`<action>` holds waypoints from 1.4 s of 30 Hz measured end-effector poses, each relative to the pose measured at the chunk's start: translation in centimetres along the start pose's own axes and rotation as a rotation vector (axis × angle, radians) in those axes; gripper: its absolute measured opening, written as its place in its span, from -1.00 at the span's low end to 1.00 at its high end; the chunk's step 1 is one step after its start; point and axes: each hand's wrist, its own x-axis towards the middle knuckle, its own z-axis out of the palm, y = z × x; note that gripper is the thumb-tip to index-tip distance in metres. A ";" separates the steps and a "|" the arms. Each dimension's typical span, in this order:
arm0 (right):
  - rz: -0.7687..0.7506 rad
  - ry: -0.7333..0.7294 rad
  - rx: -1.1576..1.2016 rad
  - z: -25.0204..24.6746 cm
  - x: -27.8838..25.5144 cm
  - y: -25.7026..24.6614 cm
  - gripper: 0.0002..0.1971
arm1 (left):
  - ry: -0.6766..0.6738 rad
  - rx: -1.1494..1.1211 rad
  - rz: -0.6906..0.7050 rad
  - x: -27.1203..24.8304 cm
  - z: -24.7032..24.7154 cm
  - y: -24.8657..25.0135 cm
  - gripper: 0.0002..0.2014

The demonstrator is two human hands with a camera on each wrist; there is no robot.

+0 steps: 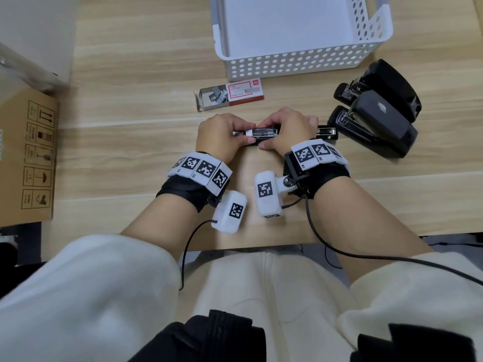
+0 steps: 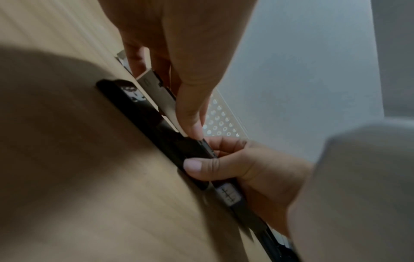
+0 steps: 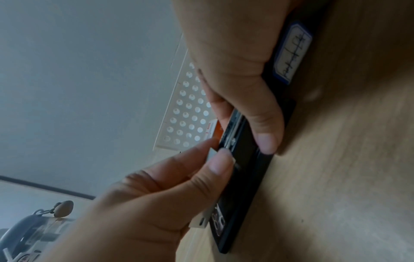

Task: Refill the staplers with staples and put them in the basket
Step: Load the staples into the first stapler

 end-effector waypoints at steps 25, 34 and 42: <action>-0.010 0.013 0.010 0.0 0.1 0.2 -0.63 | -0.019 -0.118 -0.060 0.7 -0.1 0.1 -0.64; -0.012 0.055 -0.111 0.1 -0.5 0.4 -0.65 | -0.116 -0.086 -0.128 2.0 -1.1 0.7 -0.74; 0.133 0.122 -0.205 -1.1 -1.4 3.0 -0.60 | -0.113 -0.151 -0.126 1.6 -1.8 0.3 -0.78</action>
